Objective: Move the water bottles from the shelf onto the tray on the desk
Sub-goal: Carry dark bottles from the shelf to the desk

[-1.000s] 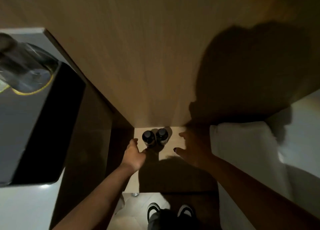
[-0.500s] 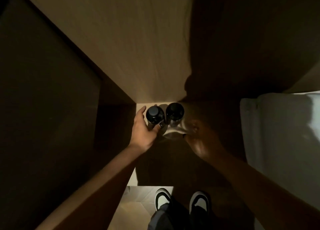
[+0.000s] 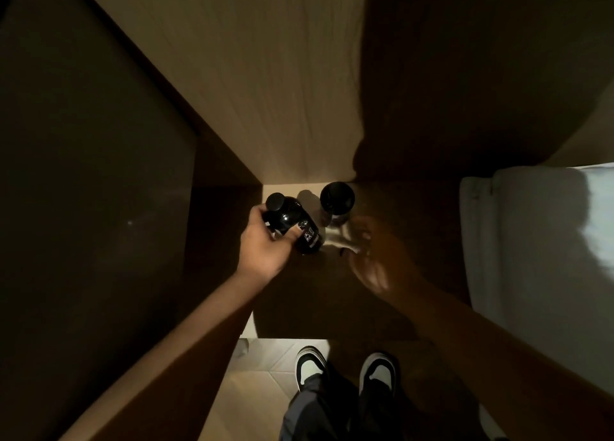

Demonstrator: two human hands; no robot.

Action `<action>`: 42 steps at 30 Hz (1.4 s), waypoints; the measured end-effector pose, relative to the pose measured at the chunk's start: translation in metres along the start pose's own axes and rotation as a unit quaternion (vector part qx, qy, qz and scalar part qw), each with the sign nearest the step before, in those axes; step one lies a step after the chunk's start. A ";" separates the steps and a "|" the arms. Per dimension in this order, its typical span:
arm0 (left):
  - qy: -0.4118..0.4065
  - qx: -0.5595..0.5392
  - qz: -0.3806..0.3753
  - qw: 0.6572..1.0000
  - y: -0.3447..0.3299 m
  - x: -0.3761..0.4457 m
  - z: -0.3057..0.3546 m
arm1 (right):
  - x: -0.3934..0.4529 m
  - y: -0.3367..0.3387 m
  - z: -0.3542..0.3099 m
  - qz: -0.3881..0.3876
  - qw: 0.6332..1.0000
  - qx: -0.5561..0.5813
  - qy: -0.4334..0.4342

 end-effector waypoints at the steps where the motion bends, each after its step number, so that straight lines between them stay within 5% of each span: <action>1: -0.005 -0.001 0.005 1.000 0.005 -0.005 0.002 | -0.001 -0.002 -0.004 -0.004 1.000 0.008 0.007; 8: -0.061 -0.025 -0.040 0.997 0.006 -0.028 0.026 | -0.008 -0.013 -0.026 0.014 0.998 -0.025 0.052; 13: -0.082 -0.132 -0.144 0.977 -0.023 -0.039 0.046 | -0.014 -0.009 -0.016 0.033 0.998 -0.006 0.049; 18: 0.017 -0.254 -0.287 0.924 -0.060 -0.037 0.040 | -0.022 -0.006 0.022 -0.012 0.997 0.074 0.019; 20: 0.035 -0.239 -0.256 0.936 -0.061 -0.025 0.033 | -0.026 -0.008 0.044 -0.043 0.993 0.105 -0.041; 25: -0.011 -0.008 -0.027 1.000 -0.054 0.016 0.011 | -0.032 0.007 0.079 0.003 0.989 0.111 -0.101; 29: 0.007 0.030 -0.086 0.996 -0.093 0.032 0.000 | -0.034 0.017 0.091 0.017 0.986 0.116 -0.119; 42: 0.049 -0.056 0.002 0.997 -0.062 0.003 0.018 | -0.050 0.067 0.057 0.020 0.995 0.078 -0.057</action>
Point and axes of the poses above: each hand's wrist, its own x-axis towards the middle knuckle, its own y-axis out of the back of the hand, z = x × y, the point moved 8 cm from there along x, towards the middle knuckle, and after that the axes turned 14 degrees about -x, right-handed, at the moved point
